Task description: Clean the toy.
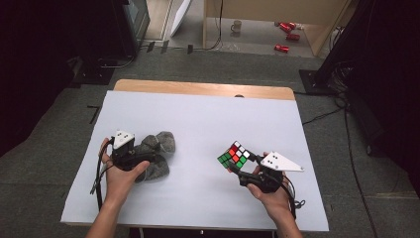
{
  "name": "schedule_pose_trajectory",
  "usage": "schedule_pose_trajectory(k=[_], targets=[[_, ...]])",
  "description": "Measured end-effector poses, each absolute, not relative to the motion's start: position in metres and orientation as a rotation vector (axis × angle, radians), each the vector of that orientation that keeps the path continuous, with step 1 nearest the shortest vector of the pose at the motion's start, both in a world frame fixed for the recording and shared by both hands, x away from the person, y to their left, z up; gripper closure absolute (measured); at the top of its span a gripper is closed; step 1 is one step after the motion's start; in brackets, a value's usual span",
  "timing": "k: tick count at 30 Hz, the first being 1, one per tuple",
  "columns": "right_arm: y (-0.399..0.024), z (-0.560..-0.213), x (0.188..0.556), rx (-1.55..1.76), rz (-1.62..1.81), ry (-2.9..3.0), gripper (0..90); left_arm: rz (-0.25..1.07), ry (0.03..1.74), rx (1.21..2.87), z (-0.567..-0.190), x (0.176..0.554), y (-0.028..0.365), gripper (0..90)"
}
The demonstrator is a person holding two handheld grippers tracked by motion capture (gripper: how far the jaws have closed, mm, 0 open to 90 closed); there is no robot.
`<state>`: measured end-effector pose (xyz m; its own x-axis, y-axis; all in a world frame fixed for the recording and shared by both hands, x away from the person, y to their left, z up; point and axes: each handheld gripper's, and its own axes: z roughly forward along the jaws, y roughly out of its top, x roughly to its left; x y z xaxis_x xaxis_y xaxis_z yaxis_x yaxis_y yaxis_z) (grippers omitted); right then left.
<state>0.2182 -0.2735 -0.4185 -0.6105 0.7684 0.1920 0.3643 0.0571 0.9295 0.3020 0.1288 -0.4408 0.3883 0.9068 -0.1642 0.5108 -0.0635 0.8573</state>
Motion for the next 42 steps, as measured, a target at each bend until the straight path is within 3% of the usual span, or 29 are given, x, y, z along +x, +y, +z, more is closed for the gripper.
schedule_pose_trajectory(k=[15, 33, 42], targets=[[-0.275, -0.431, 0.243, 1.244, 1.435, 1.951, 34.4, 0.531, 1.331, 1.643, -0.441, 0.279, 0.179, 0.0], [-0.258, -0.455, 0.268, 1.288, 1.246, 1.998, 34.4, 0.567, 1.443, 1.774, -0.484, 0.256, 0.204, 0.0], [-0.248, -0.471, 0.275, 1.297, 1.131, 2.057, 34.3, 0.567, 1.478, 1.756, -0.487, 0.253, 0.219, 0.0]])
